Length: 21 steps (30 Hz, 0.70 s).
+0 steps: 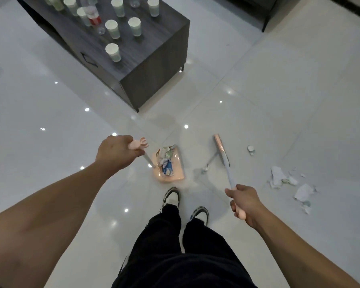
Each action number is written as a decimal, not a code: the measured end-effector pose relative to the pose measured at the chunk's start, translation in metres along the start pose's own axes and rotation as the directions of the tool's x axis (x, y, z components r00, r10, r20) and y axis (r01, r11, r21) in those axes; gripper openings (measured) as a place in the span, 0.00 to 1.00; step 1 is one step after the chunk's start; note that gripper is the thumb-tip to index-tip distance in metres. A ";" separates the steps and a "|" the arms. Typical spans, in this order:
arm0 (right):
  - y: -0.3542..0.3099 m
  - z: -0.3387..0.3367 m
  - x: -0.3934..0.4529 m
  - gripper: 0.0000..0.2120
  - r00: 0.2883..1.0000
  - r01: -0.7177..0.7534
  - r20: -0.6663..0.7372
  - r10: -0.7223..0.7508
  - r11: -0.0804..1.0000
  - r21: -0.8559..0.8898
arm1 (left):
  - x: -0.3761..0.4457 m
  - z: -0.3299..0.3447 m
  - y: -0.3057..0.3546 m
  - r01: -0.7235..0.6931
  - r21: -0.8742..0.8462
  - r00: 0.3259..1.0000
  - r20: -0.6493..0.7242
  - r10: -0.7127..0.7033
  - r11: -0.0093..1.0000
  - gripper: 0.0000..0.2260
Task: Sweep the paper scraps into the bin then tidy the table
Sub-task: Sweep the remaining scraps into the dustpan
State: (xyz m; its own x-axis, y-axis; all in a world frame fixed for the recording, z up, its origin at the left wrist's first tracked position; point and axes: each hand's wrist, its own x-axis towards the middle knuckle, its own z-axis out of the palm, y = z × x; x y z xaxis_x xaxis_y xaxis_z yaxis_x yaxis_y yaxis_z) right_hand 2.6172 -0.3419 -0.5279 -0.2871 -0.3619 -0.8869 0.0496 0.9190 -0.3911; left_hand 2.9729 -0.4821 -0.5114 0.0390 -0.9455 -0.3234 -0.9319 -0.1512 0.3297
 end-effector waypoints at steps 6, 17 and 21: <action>0.018 -0.003 -0.010 0.24 0.994 -0.088 0.080 0.073 0.977 0.197 | 0.008 0.037 0.039 -0.070 0.067 0.997 0.042 0.067 0.995 0.18; -0.020 -0.013 -0.015 0.22 0.986 -0.027 0.165 -0.015 0.968 0.249 | 0.044 0.017 0.066 -0.188 0.107 0.982 0.001 0.189 0.976 0.17; -0.029 -0.022 -0.015 0.24 0.998 0.018 0.051 -0.032 0.966 0.258 | 0.063 0.013 0.086 -0.257 0.122 0.966 0.027 0.255 0.959 0.16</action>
State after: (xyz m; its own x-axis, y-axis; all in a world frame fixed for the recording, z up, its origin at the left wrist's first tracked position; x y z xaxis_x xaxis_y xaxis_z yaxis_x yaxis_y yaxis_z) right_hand 2.5996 -0.3592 -0.4977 -0.2392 -0.3987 -0.8853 0.2900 0.8408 -0.4571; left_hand 2.8903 -0.5506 -0.5149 -0.2101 -0.9446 -0.2524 -0.9474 0.1329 0.2913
